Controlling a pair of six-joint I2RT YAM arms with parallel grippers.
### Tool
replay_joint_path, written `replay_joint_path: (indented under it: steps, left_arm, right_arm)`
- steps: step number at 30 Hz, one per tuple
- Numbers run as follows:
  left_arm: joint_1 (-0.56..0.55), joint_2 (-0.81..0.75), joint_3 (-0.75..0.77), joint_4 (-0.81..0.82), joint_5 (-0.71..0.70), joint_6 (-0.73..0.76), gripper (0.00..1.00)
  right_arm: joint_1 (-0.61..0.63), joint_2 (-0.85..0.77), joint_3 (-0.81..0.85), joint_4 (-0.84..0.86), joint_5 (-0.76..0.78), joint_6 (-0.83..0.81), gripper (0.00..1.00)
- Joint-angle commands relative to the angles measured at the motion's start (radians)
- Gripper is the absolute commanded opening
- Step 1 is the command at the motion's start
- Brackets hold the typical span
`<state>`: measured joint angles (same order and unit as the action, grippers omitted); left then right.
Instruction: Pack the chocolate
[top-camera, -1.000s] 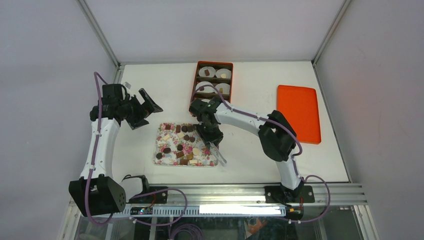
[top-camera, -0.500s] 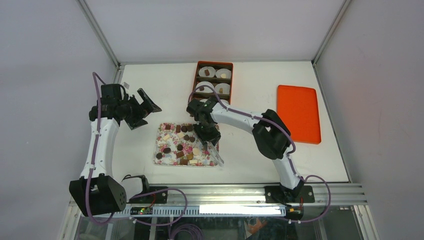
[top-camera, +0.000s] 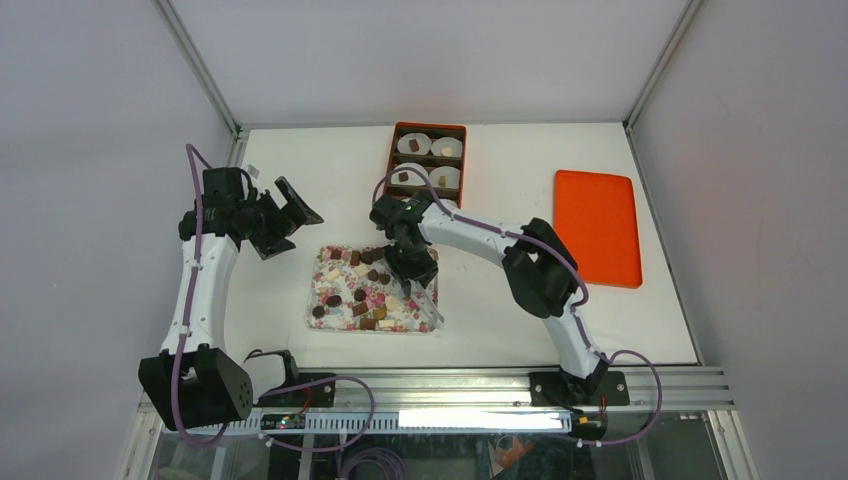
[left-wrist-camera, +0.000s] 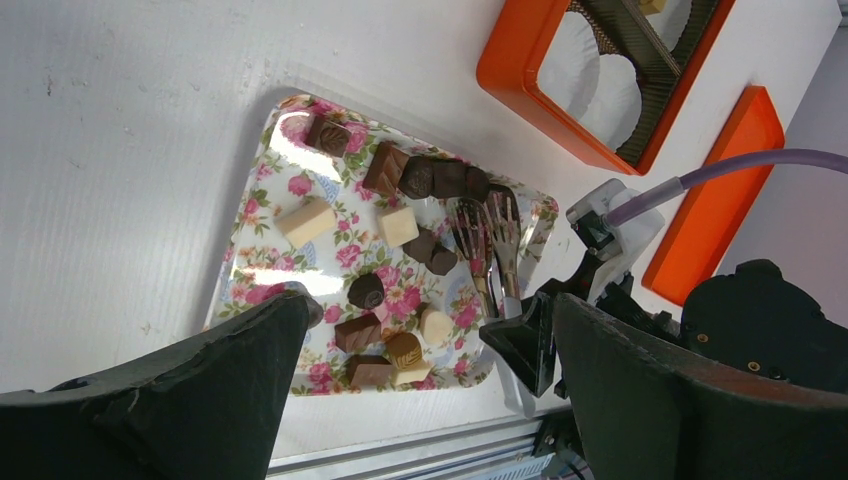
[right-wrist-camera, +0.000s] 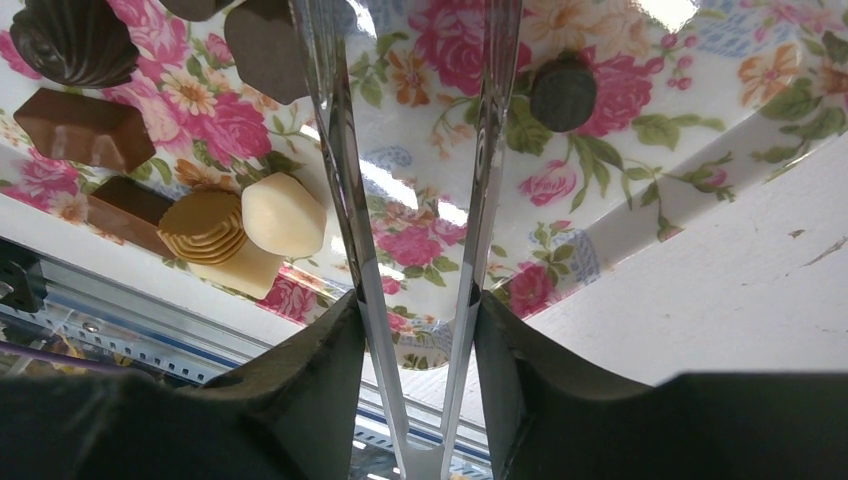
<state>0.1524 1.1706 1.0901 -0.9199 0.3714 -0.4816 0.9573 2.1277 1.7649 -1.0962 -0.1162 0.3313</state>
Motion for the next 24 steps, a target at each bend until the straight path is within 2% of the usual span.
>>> replay_joint_path:
  steps: [1, 7, 11, 24]
  left_arm:
    - [0.013, -0.014, 0.022, 0.011, 0.009, 0.012, 0.99]
    - [0.014, -0.01, 0.025, 0.01, 0.017, 0.012, 0.99]
    - [0.015, -0.02, 0.024, 0.007, 0.014, 0.014, 0.99]
    - [0.016, -0.021, 0.02, 0.005, 0.012, 0.009, 0.99]
  right_arm:
    - [-0.003, 0.003, 0.043, 0.01, 0.009, -0.011, 0.43]
    - [0.0, -0.023, 0.011, 0.021, 0.007, -0.006, 0.25]
    - [-0.001, -0.047, -0.002, 0.016, 0.006, -0.005, 0.18]
    - [-0.001, -0.143, -0.057, -0.032, 0.03, -0.018, 0.17]
